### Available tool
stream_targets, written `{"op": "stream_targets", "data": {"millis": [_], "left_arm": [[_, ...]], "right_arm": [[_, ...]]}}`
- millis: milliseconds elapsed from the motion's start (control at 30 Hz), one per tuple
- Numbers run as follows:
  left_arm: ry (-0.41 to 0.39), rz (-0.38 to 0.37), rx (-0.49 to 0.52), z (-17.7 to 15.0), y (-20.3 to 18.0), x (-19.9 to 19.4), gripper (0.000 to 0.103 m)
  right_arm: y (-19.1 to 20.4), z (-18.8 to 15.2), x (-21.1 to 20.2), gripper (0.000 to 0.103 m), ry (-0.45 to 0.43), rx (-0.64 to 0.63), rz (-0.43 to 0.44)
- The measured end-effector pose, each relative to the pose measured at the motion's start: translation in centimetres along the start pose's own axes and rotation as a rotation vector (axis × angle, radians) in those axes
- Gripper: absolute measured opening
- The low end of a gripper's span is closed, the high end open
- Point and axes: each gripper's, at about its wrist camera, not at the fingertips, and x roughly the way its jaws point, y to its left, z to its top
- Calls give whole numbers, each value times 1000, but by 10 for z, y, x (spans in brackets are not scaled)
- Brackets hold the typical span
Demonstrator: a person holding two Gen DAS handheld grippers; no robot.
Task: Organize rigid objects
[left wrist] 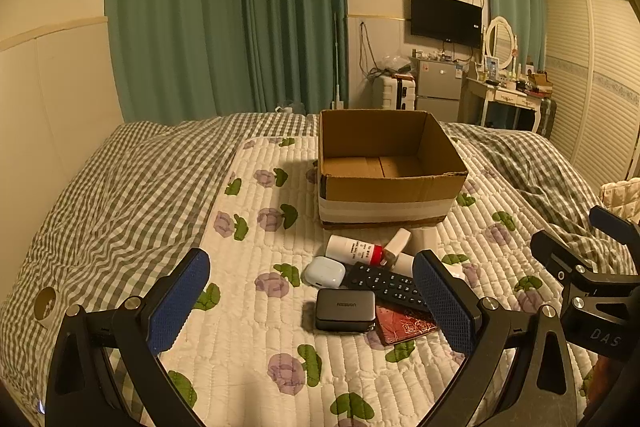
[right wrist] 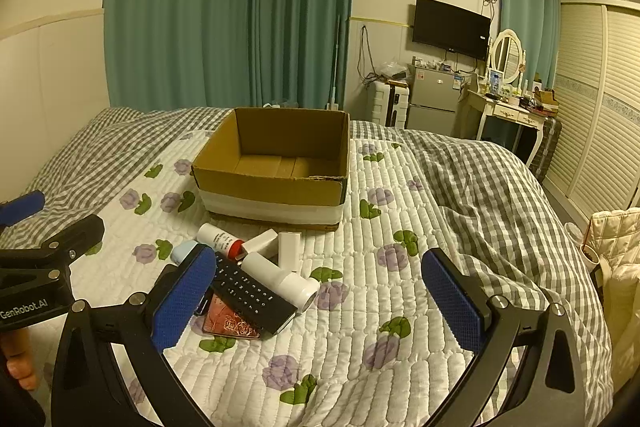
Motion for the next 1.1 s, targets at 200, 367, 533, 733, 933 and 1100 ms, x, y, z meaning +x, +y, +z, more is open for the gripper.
{"op": "stream_targets", "data": {"millis": [200, 367, 533, 733, 933, 1100], "left_arm": [[-3, 5, 1, 0, -1, -1, 103], [-4, 3, 1, 0, -1, -2, 103], [-4, 3, 1, 0, -2, -2, 103], [-4, 4, 0, -1, -1, -3, 103], [-2, -3, -1, 0, -1, -3, 103], [-3, -5, 0, 0, -1, -4, 103]], "right_arm": [[-1, 0, -1, 103, 1, 2, 3], [0, 1, 0, 103, 6, -3, 6], [1, 1, 0, 103, 8, -4, 10], [2, 1, 1, 103, 10, -4, 11], [2, 1, 2, 103, 10, -5, 13], [3, 1, 2, 103, 11, -6, 13]]}}
